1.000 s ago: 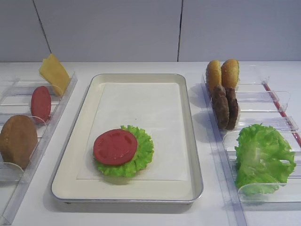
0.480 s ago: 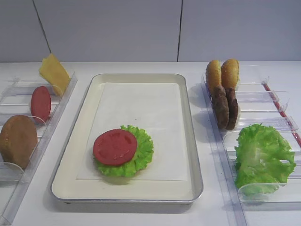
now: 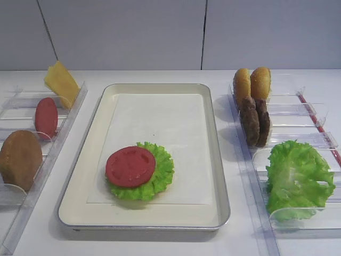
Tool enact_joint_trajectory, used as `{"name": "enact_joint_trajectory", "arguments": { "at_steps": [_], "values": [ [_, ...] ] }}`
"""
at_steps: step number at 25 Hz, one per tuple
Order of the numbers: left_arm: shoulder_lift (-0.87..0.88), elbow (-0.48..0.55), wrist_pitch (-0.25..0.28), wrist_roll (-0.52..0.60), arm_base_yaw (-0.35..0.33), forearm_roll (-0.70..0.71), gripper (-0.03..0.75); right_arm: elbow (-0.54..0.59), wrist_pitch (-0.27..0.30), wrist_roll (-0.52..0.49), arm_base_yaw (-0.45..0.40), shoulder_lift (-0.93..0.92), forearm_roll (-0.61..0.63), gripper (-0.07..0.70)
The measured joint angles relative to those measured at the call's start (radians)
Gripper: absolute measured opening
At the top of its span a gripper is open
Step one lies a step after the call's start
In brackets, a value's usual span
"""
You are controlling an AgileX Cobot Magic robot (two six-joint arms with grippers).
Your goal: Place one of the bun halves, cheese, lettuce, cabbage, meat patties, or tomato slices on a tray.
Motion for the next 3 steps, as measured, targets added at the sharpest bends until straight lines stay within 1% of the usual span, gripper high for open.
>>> {"name": "enact_joint_trajectory", "arguments": {
  "at_steps": [3],
  "values": [
    [0.0,0.0,0.0,0.0,0.0,0.0,0.459,0.0,0.0,0.0,0.0,0.0,0.0,0.245]
  ]
}}
